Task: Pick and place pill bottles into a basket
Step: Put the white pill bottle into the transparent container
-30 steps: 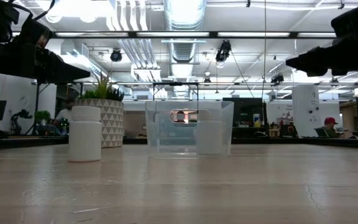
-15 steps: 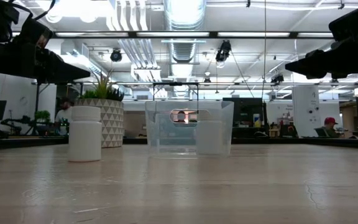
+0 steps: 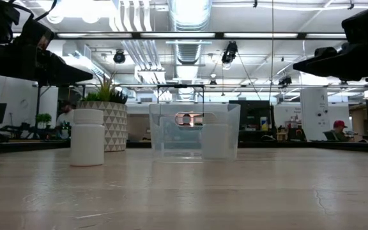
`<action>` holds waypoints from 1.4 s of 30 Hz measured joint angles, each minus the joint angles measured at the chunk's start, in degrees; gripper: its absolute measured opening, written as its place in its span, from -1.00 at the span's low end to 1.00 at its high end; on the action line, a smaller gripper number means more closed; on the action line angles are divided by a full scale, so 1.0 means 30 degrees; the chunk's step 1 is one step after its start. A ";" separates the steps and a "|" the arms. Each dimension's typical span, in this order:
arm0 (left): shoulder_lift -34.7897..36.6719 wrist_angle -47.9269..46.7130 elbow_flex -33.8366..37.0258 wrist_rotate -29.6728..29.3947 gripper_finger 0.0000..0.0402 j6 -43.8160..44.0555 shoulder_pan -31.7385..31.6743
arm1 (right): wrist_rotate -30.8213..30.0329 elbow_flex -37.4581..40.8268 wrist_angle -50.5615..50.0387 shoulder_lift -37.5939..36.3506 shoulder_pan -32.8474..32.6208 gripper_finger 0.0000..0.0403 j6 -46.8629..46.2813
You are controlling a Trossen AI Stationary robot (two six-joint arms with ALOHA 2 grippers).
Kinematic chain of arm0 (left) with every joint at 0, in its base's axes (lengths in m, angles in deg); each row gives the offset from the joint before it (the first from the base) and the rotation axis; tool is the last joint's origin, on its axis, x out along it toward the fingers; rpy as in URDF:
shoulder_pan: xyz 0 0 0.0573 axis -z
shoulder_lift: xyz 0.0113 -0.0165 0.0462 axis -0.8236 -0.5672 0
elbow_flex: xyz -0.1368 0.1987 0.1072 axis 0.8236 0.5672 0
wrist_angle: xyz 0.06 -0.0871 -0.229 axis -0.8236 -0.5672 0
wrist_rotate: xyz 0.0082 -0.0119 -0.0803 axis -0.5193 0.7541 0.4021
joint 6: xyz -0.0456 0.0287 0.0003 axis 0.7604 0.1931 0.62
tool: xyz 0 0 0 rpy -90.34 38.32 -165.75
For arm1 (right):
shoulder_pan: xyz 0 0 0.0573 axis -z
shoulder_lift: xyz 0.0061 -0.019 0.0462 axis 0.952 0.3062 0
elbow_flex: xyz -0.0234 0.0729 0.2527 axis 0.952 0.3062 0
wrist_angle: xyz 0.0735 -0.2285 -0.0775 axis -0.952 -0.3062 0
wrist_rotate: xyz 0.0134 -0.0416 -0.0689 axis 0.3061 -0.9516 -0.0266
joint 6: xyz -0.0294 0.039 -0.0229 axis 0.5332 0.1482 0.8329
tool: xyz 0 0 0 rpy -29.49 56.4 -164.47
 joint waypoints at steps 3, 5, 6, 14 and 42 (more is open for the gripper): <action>0.0023 -0.0009 0.0000 0.0002 -1.00 0.0003 0.0003 | 0.0000 -0.0003 0.0001 0.0000 0.0000 0.24 0.0011; 0.0036 -0.0003 0.0000 0.0005 -1.00 -0.0001 0.0006 | 0.0000 -0.0003 0.0001 0.0000 0.0000 0.24 0.0011; 0.0036 -0.0003 0.0000 0.0003 -1.00 0.0003 0.0002 | 0.0000 -0.0003 0.0007 0.0000 0.0000 0.24 0.0011; 0.0000 -0.0008 0.0007 0.0008 -1.00 0.0025 0.0001 | 0.0000 -0.0003 0.0003 0.0000 0.0000 0.24 0.0018; -0.1167 1.2075 -0.0029 0.5854 -1.00 0.5527 0.0007 | 0.0007 -0.0011 0.0007 0.0007 0.0004 0.24 0.0018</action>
